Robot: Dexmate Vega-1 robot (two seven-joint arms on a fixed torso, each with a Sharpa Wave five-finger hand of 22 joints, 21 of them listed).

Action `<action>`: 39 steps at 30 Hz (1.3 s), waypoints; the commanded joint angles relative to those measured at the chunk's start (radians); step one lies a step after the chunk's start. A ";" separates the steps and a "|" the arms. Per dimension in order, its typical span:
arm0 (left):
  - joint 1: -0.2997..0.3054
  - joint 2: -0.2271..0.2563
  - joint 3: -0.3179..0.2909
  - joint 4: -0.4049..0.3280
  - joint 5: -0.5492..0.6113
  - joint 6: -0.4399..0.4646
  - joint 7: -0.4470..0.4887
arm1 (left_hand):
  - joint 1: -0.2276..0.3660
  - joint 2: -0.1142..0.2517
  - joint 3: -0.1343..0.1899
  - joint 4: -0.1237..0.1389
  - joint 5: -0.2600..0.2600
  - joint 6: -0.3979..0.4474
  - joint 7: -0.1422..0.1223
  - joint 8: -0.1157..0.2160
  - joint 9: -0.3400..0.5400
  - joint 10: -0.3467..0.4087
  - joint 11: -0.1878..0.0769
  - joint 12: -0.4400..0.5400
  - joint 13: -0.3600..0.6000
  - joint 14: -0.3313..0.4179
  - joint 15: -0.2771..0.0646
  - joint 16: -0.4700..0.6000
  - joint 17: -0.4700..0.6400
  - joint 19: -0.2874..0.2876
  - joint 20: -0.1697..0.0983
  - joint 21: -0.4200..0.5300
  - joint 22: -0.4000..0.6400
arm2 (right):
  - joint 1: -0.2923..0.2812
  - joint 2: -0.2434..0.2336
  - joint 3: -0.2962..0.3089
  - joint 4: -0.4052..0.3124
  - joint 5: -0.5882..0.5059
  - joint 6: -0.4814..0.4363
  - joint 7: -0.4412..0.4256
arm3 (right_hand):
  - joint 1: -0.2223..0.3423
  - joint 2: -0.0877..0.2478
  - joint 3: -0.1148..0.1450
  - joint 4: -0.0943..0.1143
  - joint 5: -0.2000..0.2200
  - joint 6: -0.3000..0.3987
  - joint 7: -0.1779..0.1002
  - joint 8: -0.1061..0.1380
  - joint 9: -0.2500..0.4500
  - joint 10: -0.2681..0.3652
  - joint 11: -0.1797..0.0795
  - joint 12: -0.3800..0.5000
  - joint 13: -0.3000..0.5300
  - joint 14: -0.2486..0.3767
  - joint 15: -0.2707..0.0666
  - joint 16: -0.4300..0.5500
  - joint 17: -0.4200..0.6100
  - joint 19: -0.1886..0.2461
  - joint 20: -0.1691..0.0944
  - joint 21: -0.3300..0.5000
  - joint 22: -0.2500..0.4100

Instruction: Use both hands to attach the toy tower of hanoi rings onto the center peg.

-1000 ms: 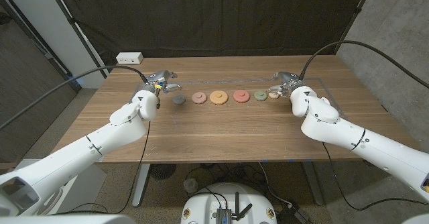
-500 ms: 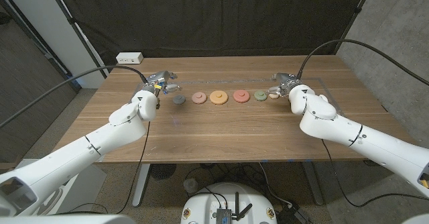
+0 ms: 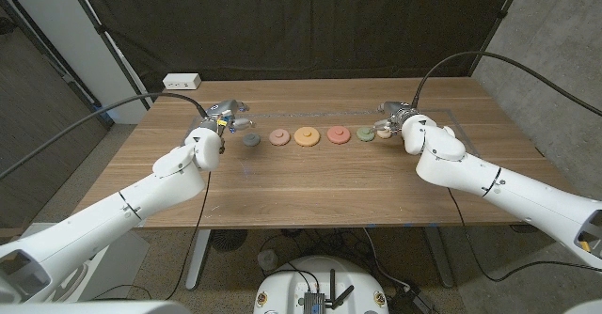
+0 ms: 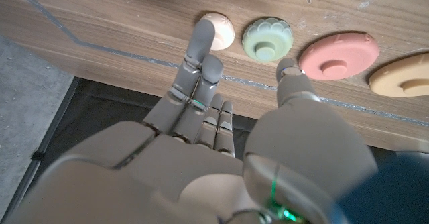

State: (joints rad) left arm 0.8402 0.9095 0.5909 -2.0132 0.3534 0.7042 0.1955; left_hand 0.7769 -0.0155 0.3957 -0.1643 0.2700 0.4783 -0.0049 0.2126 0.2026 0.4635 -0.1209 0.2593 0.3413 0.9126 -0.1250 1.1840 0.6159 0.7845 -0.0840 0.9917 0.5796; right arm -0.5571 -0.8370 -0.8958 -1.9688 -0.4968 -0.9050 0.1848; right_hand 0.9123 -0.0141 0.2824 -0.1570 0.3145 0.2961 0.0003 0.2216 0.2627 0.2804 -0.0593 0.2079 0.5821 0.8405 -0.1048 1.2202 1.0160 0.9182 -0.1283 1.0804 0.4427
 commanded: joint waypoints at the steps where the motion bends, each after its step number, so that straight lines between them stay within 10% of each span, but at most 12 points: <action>1: 0.006 0.002 -0.003 -0.003 -0.009 -0.003 0.003 | 0.009 0.004 -0.005 0.000 0.007 0.010 -0.001 0.006 0.002 0.012 0.000 0.004 0.006 0.008 -0.091 0.007 0.002 -0.003 -0.053 0.007 0.002 | 0.051 0.022 -0.034 0.052 -0.019 0.004 0.051 | 0.002 0.007 -0.003 0.001 0.004 -0.009 -0.001 0.000 0.004 -0.008 0.003 -0.003 0.006 -0.007 -0.113 -0.004 -0.005 -0.004 -0.084 0.008 -0.001; 39: 0.023 0.017 -0.020 0.004 -0.043 -0.019 0.010 | 0.018 0.018 -0.024 0.001 0.011 0.016 -0.009 -0.001 0.004 0.015 -0.003 -0.008 0.017 -0.004 -0.092 0.033 -0.015 -0.013 -0.059 0.036 -0.012 | 0.098 0.092 -0.099 0.067 -0.062 -0.003 0.108 | 0.015 0.017 -0.026 0.001 0.004 -0.045 0.024 -0.002 0.013 0.000 0.014 0.003 0.022 -0.012 -0.114 0.021 -0.038 -0.025 -0.083 0.052 -0.032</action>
State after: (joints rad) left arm 0.8580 0.9187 0.5741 -2.0112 0.3189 0.6867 0.2057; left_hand 0.7901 -0.0023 0.3751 -0.1657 0.2777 0.4960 -0.0159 0.2126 0.2024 0.4825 -0.1231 0.2543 0.3552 0.9126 -0.1250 1.2101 0.6022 0.7751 -0.0824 1.0224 0.5651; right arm -0.4795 -0.7649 -0.9715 -1.9026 -0.5413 -0.8974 0.2743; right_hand 0.9229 -0.0035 0.2590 -0.1532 0.3144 0.2515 0.0167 0.2176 0.2722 0.2789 -0.0516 0.2079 0.6005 0.8252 -0.1001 1.2391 0.9792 0.8988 -0.1232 1.1248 0.4108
